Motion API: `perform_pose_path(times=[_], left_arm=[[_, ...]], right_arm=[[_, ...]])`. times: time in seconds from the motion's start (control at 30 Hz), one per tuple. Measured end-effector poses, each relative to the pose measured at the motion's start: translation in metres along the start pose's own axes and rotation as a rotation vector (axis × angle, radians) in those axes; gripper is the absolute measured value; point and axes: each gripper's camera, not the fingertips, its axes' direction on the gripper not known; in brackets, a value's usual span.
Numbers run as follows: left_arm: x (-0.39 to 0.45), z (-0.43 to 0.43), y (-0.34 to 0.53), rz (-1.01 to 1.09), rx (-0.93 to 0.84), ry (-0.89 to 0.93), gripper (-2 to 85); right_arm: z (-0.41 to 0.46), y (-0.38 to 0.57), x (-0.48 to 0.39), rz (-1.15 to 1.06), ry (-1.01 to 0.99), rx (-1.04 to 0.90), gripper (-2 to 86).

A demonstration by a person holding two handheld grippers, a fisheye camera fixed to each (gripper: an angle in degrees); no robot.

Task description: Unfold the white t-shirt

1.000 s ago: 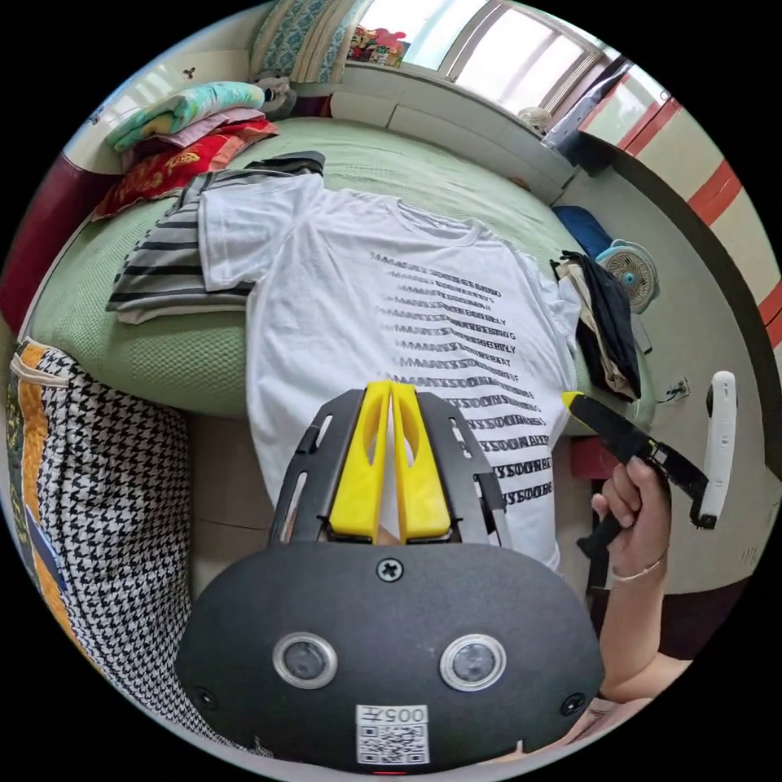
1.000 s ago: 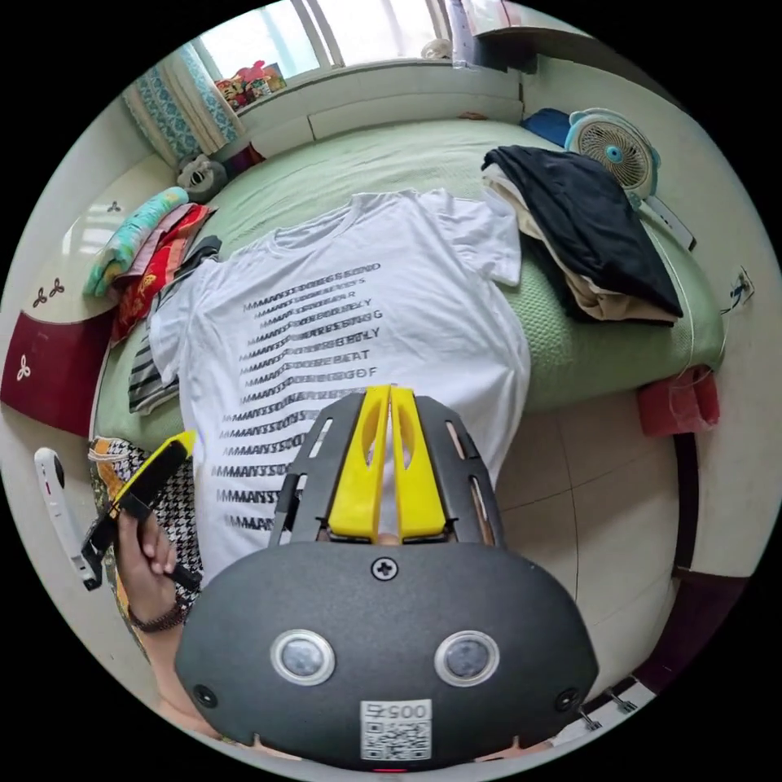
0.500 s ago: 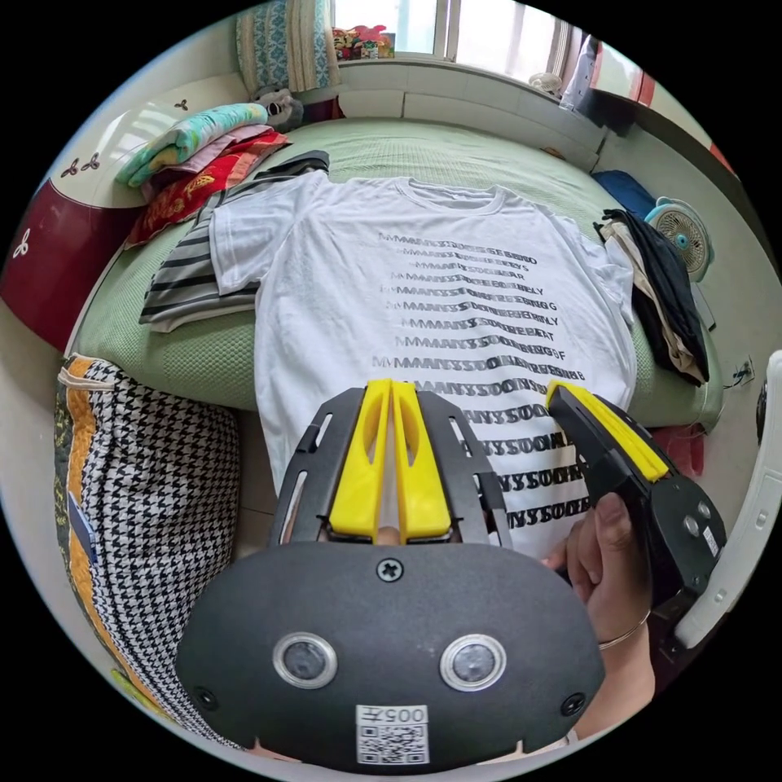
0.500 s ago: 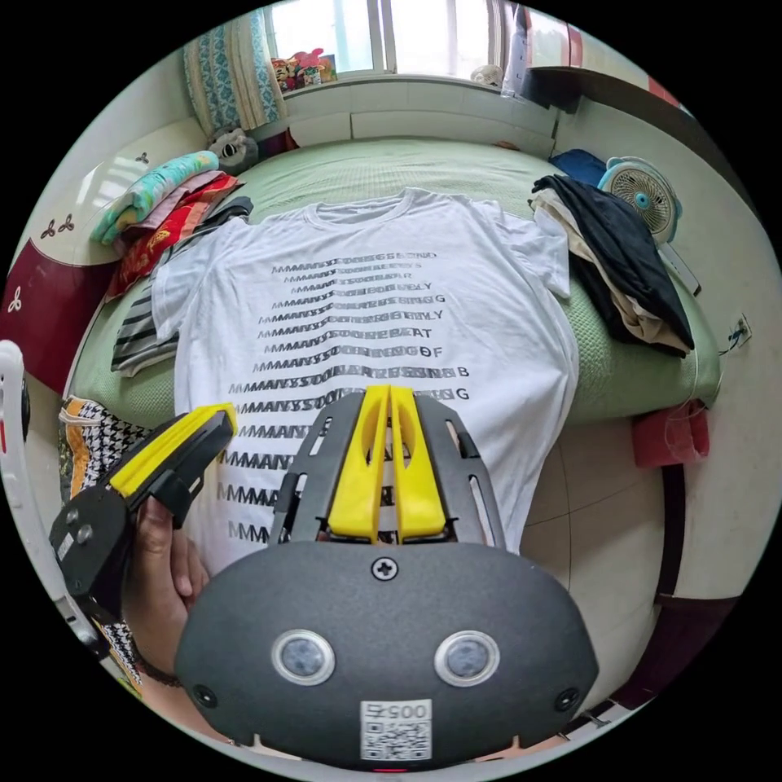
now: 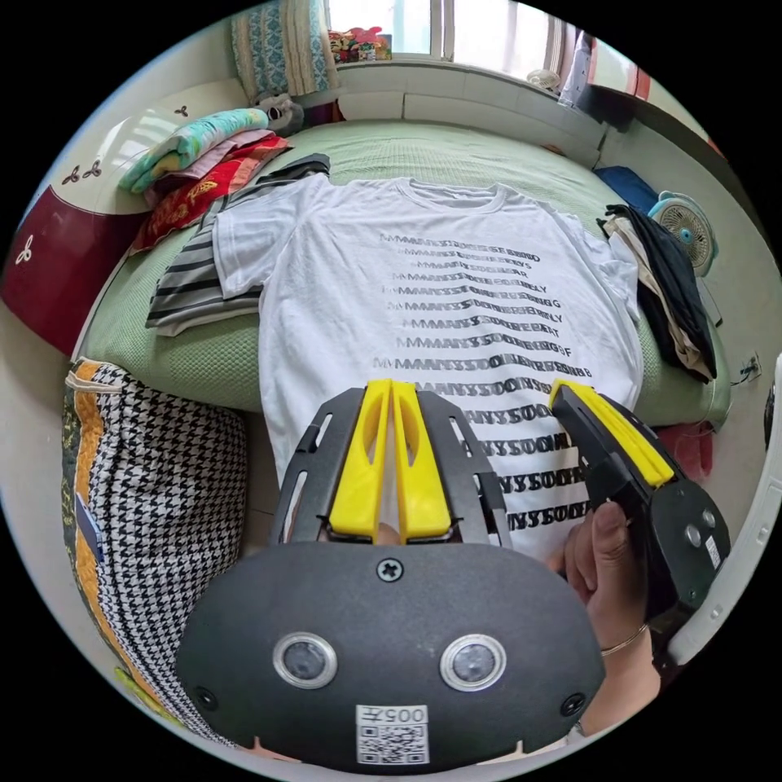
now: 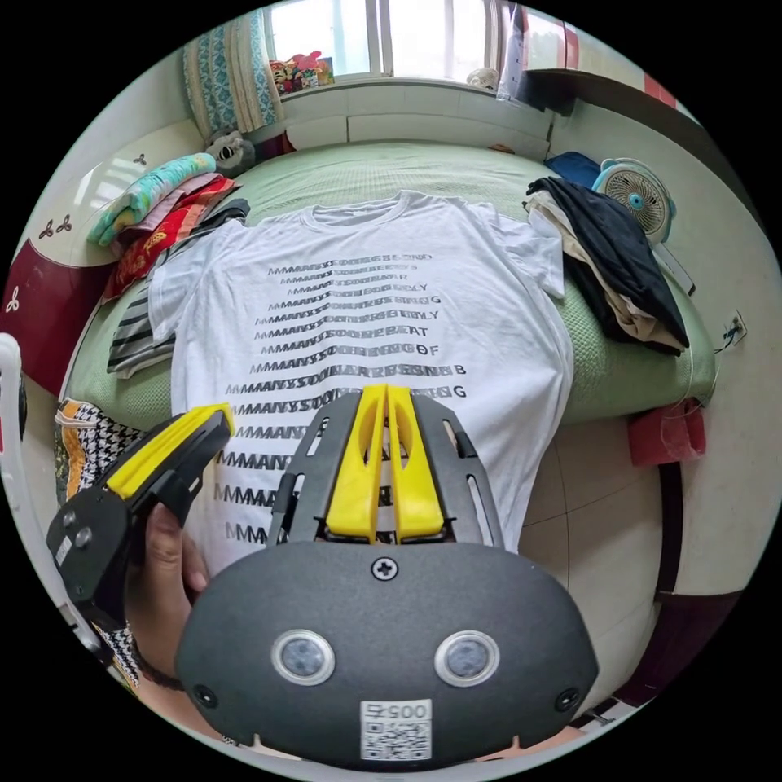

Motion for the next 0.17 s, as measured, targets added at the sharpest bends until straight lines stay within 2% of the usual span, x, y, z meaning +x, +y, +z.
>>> perform_pose_path(times=[0.17], left_arm=[[0.01,-0.006,0.0,-0.003,0.005,-0.019,-0.5]], right_arm=[[0.004,0.004,-0.014,-0.019,0.039,0.001,-1.3]])
